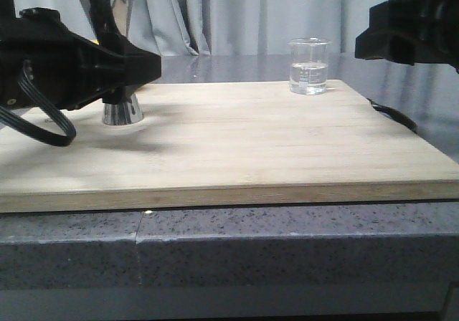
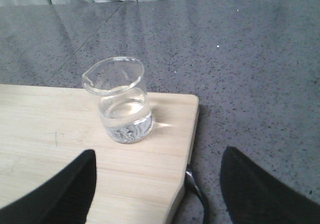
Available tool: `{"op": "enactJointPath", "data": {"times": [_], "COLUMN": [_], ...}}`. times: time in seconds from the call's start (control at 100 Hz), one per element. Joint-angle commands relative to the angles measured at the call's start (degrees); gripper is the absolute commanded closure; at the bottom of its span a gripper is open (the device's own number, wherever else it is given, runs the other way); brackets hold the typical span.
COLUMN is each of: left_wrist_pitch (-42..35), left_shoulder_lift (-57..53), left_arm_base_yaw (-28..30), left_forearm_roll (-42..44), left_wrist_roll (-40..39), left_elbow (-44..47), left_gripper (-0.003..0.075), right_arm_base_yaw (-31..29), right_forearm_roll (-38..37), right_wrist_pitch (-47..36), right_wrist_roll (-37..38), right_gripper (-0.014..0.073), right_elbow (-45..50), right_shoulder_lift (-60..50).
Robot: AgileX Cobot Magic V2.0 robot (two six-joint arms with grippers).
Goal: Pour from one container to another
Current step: 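Close the left gripper on the jigger and lift it slightly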
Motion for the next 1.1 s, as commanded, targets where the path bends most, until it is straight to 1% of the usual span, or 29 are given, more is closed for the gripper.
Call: {"op": "enactJointPath", "data": {"times": [0.0,0.1,0.45,0.75,0.94,1.09], "left_wrist_pitch": [-4.4,-4.4,-4.4,-4.4,-4.9,-6.7], "left_shoulder_lift": [-1.6,-1.6,-1.6,-1.6,-1.6,-1.6], "left_arm_base_yaw": [-0.5,-0.5,-0.5,-0.5,-0.5,-0.5], "left_forearm_roll": [-0.6,-0.6,-0.6,-0.6,-0.6,-0.6], "left_wrist_roll": [-0.6,-0.6,-0.6,-0.6,-0.6,-0.6], "left_elbow": [-1.3,-1.3,-1.3,-1.3,-1.3,-1.3], "left_gripper": [0.0351,0.0405,0.0549,0.0652,0.0734,0.0739], "right_arm_base_yaw": [0.1,0.1,0.1,0.1,0.1,0.1], "right_forearm_roll": [-0.6,-0.6,-0.6,-0.6,-1.3,-4.5], "right_wrist_pitch": [-5.2,-5.3,-5.7,-5.7,-5.9,-9.0], "right_wrist_roll": [-0.3,-0.3,-0.3,-0.3,-0.3,-0.3], "right_gripper": [0.0122,0.0122,0.0122,0.0122,0.0122,0.0122], "right_elbow": [-1.2,-1.2,-1.2,-1.2,-1.2,-1.2], "right_shoulder_lift": [-1.1,-1.1,-1.1,-1.1,-1.1,-0.5]}}
